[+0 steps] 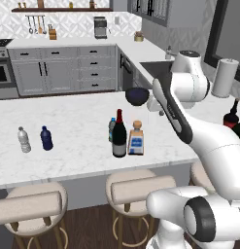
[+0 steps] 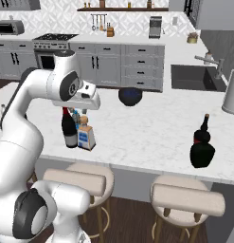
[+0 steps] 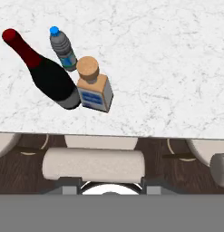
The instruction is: Move the plastic bottles in the middle to the plastics group, and the glass bottles in the middle to the glass group.
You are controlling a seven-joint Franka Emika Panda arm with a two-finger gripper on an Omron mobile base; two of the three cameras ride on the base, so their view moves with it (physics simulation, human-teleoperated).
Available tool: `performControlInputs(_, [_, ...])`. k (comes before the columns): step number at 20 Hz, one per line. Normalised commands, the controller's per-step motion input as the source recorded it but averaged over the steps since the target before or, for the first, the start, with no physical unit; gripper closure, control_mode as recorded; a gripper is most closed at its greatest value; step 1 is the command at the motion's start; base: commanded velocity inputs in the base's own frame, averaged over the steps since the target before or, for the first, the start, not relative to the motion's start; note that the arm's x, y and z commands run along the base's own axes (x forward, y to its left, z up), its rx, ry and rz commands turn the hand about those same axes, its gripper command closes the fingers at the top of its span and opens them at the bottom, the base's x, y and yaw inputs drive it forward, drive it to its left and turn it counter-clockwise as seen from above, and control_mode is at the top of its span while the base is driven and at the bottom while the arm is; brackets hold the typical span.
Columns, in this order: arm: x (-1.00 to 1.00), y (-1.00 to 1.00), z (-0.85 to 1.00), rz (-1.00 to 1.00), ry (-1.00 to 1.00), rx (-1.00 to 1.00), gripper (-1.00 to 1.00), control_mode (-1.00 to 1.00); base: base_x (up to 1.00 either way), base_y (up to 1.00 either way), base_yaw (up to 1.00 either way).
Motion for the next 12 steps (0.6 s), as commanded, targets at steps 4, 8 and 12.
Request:
performControlInputs(4, [-0.11,0.05,-0.15,0.0,0.0,-0.02,-1.0,-1.0,0.0,0.0,0.0])
performControlInputs(8, [0.07,0.38,-0.45,-0.04,-0.03,0.0,-1.0,-1.0,0.0,0.0,0.0])
performControlInputs(12, [0.41,0.22,-0.22,-0.04,0.0,0.26,-1.0,-1.0,0.0,0.0,0.0])
